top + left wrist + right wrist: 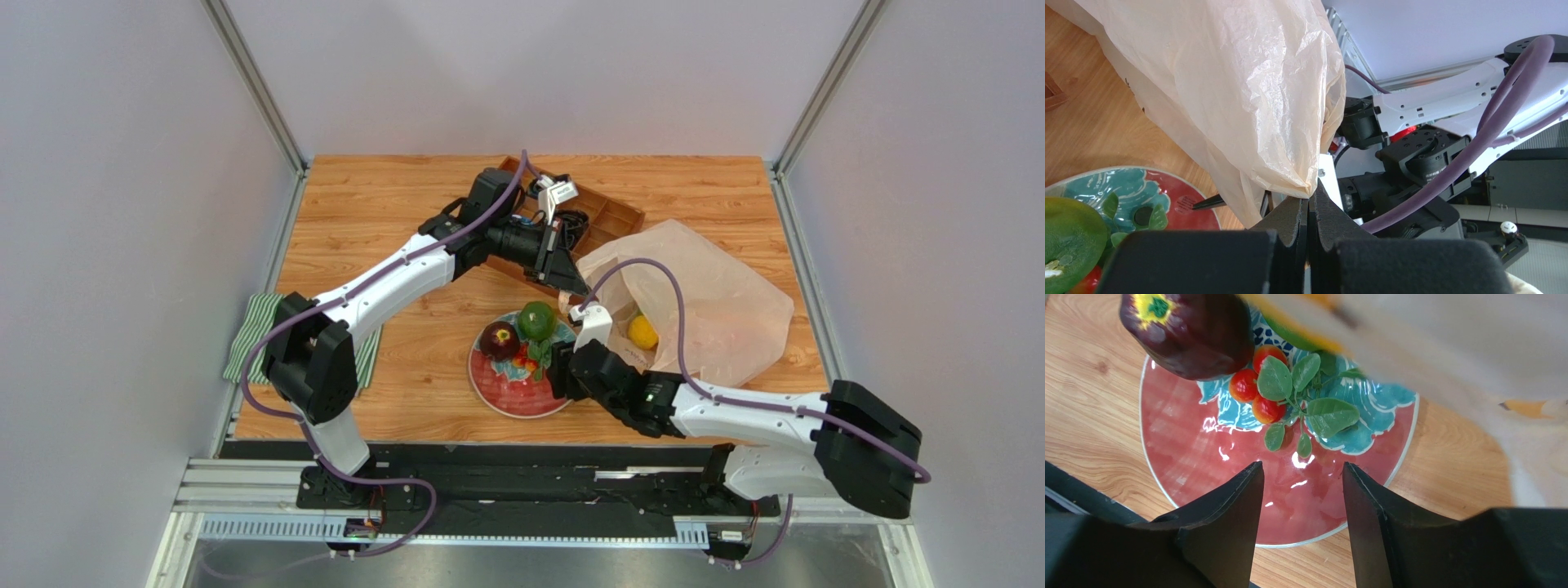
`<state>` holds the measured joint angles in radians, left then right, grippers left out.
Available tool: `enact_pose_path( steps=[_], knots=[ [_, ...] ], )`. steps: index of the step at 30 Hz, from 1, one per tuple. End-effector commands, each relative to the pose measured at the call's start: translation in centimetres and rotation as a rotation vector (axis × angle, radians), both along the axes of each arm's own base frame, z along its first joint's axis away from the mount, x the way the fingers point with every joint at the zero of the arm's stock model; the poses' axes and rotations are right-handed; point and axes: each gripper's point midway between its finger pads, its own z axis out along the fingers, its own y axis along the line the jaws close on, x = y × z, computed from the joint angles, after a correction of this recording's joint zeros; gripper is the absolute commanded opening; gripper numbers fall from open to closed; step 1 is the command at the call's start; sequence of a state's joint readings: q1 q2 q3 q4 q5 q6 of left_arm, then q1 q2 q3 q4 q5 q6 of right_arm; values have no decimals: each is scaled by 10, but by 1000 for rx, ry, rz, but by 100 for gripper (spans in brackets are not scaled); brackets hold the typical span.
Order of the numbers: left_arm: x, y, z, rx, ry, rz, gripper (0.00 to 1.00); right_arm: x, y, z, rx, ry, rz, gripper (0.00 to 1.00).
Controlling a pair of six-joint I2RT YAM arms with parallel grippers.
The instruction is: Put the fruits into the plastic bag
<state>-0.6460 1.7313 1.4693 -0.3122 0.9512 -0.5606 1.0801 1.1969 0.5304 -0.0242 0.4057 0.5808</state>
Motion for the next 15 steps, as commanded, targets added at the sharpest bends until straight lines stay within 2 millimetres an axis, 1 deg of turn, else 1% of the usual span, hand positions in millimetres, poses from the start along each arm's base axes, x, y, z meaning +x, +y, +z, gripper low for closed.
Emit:
enact_pose_path(
  steps=[1, 4, 5, 7, 8, 11, 14, 15],
  knots=[
    [0, 3, 39, -69, -101, -7, 0, 16, 17, 19, 83, -60, -92, 54],
    [0, 4, 39, -69, -101, -4, 0, 18, 21, 16, 76, -58, -91, 54],
    [0, 3, 39, -67, -98, -5, 0, 19, 22, 11, 61, -50, -90, 54],
    [1, 4, 40, -71, -103, -4, 0, 20, 25, 7, 53, -44, -90, 54],
    [0, 3, 40, -71, -102, -5, 0, 20, 25, 2, 42, -35, -92, 54],
    [0, 4, 42, -73, -105, -3, 0, 21, 26, -3, 34, -29, -96, 53],
    [0, 5, 42, -73, -106, -4, 0, 22, 28, -3, 34, -29, -100, 51],
    [-1, 4, 42, -74, -105, -6, 0, 22, 28, -6, 20, -25, -100, 50]
  ],
)
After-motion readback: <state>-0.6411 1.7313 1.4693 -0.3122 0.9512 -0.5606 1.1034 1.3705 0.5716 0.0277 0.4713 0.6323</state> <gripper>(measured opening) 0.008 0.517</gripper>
